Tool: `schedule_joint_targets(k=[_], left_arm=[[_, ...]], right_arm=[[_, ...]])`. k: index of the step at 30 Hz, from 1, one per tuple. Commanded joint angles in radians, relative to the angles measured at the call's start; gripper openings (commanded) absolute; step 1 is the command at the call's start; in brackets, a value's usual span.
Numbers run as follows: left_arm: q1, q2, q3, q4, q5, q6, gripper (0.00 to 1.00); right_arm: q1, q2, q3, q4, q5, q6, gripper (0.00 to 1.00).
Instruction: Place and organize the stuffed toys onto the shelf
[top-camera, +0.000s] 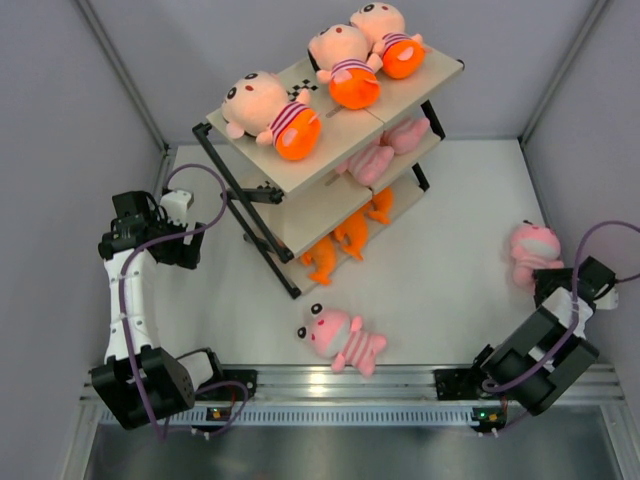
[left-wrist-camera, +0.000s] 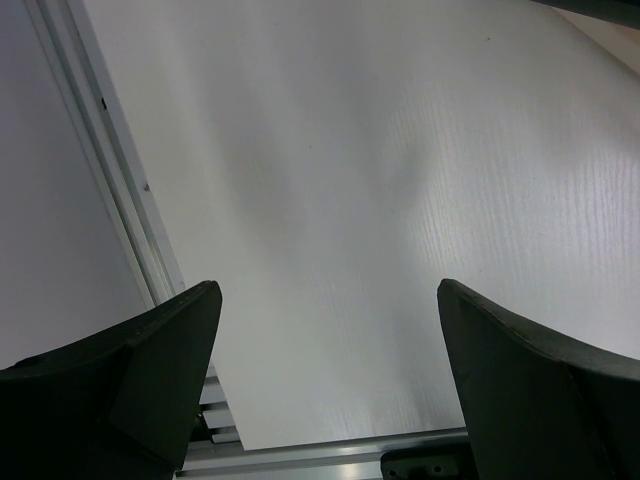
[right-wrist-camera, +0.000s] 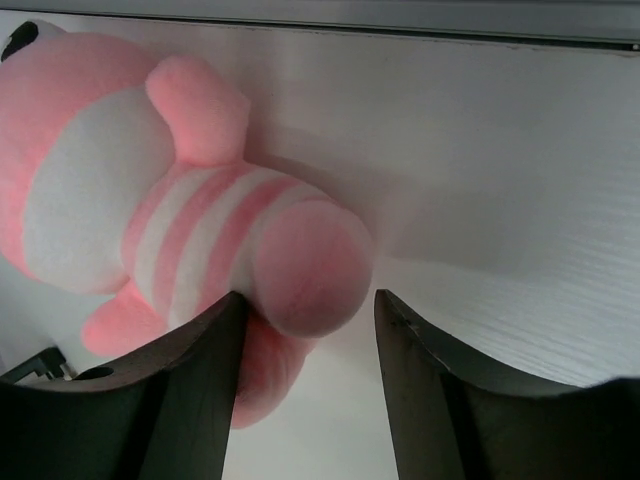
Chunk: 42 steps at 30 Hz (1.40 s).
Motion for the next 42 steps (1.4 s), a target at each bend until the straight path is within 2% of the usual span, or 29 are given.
schedule_joint_targets(k=[1, 2, 5, 6, 9, 12, 20, 24, 27, 35, 42], left_arm=[[-0.004, -0.007, 0.031, -0.006, -0.003, 0.000, 0.95], [-0.004, -0.006, 0.034, -0.006, -0.002, -0.002, 0.95], [-0.004, -0.006, 0.035, -0.006, -0.003, -0.003, 0.95], [-0.004, -0.006, 0.037, -0.006, -0.003, -0.003, 0.95], [-0.006, -0.004, 0.039, -0.007, -0.012, -0.002, 0.95], [-0.004, -0.003, 0.039, -0.006, -0.017, 0.001, 0.95], [-0.004, 0.004, 0.051, -0.006, 0.000, -0.011, 0.95], [-0.004, -0.003, 0.057, -0.007, -0.008, -0.009, 0.95], [-0.004, -0.010, 0.057, -0.006, -0.008, -0.003, 0.96], [-0.004, 0.002, 0.074, -0.007, 0.015, -0.015, 0.96], [-0.004, 0.025, 0.094, -0.007, 0.024, -0.028, 0.95]], right_arm=[[-0.006, 0.047, 0.057, 0.105, -0.023, -0.055, 0.54], [-0.006, 0.053, 0.057, 0.111, -0.023, -0.058, 0.50], [-0.006, 0.073, 0.058, 0.148, -0.026, -0.064, 0.32], [-0.008, 0.085, 0.058, 0.159, -0.023, -0.064, 0.19], [-0.006, 0.115, 0.071, 0.171, -0.025, -0.085, 0.00], [-0.005, 0.098, 0.098, 0.142, -0.054, -0.107, 0.00], [0.101, -0.170, 0.172, -0.023, -0.075, -0.156, 0.00], [0.248, -0.270, 0.189, -0.115, -0.086, -0.135, 0.00], [0.306, -0.325, 0.204, -0.165, -0.141, -0.129, 0.00], [0.561, -0.431, 0.324, -0.428, -0.232, -0.138, 0.00], [0.903, -0.419, 0.477, -0.444, -0.370, -0.055, 0.00]])
